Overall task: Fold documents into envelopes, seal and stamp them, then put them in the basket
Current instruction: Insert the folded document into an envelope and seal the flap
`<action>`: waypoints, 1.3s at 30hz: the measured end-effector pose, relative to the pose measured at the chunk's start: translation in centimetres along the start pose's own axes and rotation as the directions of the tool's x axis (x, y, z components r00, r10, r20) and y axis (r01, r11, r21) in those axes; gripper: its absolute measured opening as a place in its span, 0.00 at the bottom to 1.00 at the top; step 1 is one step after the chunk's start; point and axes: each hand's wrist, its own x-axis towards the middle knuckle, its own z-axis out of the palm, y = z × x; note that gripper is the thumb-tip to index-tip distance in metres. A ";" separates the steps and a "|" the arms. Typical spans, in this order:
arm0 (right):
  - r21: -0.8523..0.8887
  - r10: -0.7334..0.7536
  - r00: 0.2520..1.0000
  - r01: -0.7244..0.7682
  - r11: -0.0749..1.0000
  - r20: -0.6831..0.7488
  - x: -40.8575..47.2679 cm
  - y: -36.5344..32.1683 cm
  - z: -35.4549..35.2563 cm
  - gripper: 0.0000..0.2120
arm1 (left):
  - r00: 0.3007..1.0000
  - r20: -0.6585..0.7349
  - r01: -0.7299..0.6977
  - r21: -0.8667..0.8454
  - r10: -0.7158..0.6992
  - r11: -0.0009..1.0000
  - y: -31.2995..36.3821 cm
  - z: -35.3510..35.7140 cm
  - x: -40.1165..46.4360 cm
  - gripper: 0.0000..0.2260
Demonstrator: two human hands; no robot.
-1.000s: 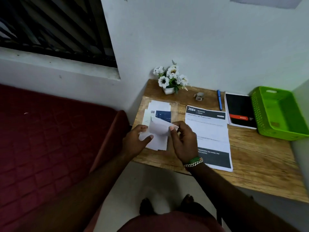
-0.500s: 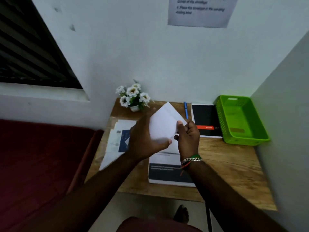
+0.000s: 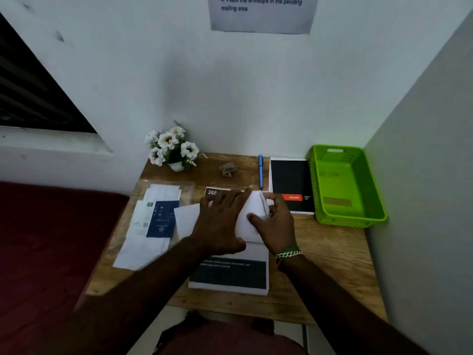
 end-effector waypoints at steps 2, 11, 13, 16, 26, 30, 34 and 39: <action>-0.022 0.012 1.000 -0.013 1.000 -0.026 0.3 -0.1 0.3 0.21 | 1.000 0.013 -0.002 0.011 0.002 1.000 -0.3 0.2 0.0 0.57; 0.186 0.187 0.979 -0.200 0.962 0.085 1.7 0.0 1.5 0.15 | 0.997 0.066 -0.026 -0.018 0.027 0.999 -5.4 0.4 0.6 0.59; 0.196 0.187 0.971 -0.214 0.957 0.147 2.1 -0.5 1.4 0.11 | 0.996 0.075 -0.040 -0.042 0.043 0.998 -6.0 0.5 0.7 0.58; 0.187 0.177 0.962 -0.216 0.958 0.207 2.7 -1.2 1.5 0.10 | 0.995 0.082 -0.051 -0.082 0.058 0.995 -6.8 0.6 1.1 0.57; 0.224 0.372 0.831 -0.489 0.843 0.413 4.3 -1.0 2.0 0.10 | 0.988 0.006 -0.145 -0.263 0.152 0.954 -9.6 0.6 1.1 0.53; 0.199 0.334 0.830 -0.457 0.867 0.447 4.3 -0.8 2.3 0.12 | 0.975 -0.055 -0.222 -0.306 0.215 0.926 -9.8 0.6 0.8 0.51; 0.180 0.273 0.802 -0.422 0.888 0.531 4.1 -1.0 2.3 0.14 | 0.972 -0.044 -0.234 -0.281 0.231 0.931 -10.1 0.8 0.9 0.54; 0.255 0.288 0.795 -0.475 0.842 0.533 4.5 -0.7 2.3 0.18 | 0.988 -0.036 -0.152 -0.232 0.148 0.961 -10.1 1.5 1.2 0.57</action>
